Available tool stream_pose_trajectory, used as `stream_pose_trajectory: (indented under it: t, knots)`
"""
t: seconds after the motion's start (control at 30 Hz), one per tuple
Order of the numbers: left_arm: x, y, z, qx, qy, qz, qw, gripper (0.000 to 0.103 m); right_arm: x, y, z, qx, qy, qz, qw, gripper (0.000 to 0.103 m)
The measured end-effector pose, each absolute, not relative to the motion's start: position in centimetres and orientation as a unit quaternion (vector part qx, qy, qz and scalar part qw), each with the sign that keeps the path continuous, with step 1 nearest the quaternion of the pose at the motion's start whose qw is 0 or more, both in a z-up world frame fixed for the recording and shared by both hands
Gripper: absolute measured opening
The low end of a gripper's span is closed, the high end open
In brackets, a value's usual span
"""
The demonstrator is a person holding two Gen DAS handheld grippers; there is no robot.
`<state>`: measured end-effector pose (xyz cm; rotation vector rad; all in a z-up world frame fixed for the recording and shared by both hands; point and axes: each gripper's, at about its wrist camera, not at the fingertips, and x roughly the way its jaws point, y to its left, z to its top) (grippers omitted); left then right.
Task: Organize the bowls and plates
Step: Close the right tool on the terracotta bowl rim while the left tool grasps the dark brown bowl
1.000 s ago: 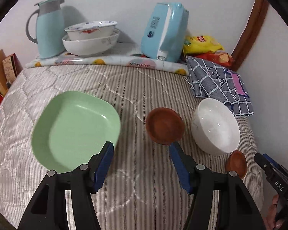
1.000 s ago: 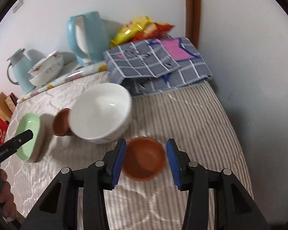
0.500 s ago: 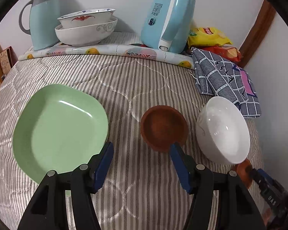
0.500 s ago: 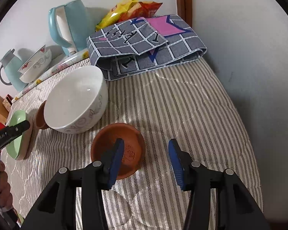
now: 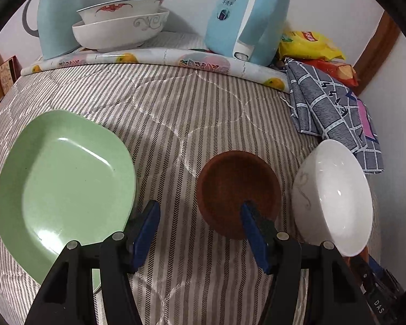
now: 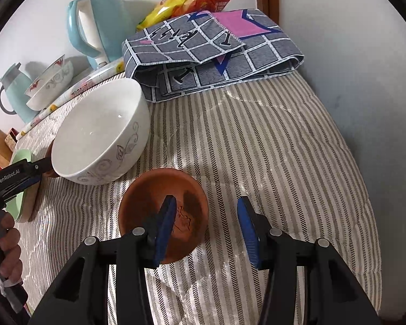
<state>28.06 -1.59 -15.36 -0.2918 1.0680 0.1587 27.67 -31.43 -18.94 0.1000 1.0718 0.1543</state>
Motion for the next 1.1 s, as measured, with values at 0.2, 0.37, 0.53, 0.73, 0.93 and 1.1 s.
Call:
stream_pose_trajectory:
  t: [0.2,0.37,0.53,0.73,0.93,1.1]
  knots:
    - [28.8,-1.8,-15.9,-0.133,0.508,0.078,0.847,0.058,28.0,-30.9,-19.7,0.037,0.506,0.075,0.858,0.034]
    - [29.1,-2.2,-16.4,-0.134,0.507,0.070,0.848,0.054,27.9,-30.9,-20.0,0.044,0.494,0.079,0.865,0.034]
    - [29.2,-2.1,-16.8,-0.136,0.508,0.071,0.848,0.053,27.6,-31.1,-20.2,0.050,0.484,0.081,0.870,0.034]
    - [29.3,-2.4,-16.8,-0.122,0.511,0.071,0.848,0.053,27.8,-31.0,-20.2,0.048,0.488,0.078,0.868,0.035]
    - [29.3,-2.3,-16.8,-0.126,0.508,0.070,0.849,0.056,27.9,-31.0,-20.1,0.049,0.492,0.079,0.865,0.035]
    - [29.3,-2.6,-16.8,-0.120,0.504,0.077,0.852,0.056,27.9,-31.0,-20.2,0.049,0.490,0.076,0.867,0.035]
